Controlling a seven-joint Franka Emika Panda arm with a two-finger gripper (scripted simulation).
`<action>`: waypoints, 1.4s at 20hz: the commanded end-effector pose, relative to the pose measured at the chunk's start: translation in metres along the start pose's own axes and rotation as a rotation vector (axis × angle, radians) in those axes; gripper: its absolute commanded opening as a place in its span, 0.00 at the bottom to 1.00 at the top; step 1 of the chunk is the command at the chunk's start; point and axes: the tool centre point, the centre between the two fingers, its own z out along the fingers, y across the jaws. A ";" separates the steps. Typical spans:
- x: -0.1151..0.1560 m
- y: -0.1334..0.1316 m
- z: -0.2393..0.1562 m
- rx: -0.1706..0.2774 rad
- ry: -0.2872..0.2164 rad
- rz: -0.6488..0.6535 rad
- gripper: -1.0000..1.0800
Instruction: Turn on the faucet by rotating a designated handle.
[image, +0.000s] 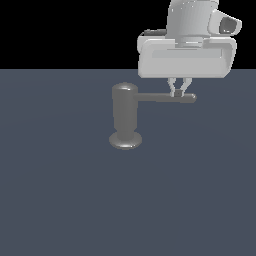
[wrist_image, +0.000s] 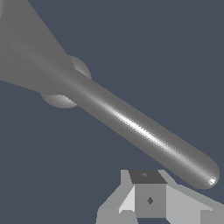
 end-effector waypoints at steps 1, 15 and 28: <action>0.008 0.002 0.006 0.001 -0.007 -0.008 0.00; 0.044 0.035 0.011 0.002 -0.018 0.002 0.00; 0.074 0.064 0.016 0.003 -0.027 0.010 0.00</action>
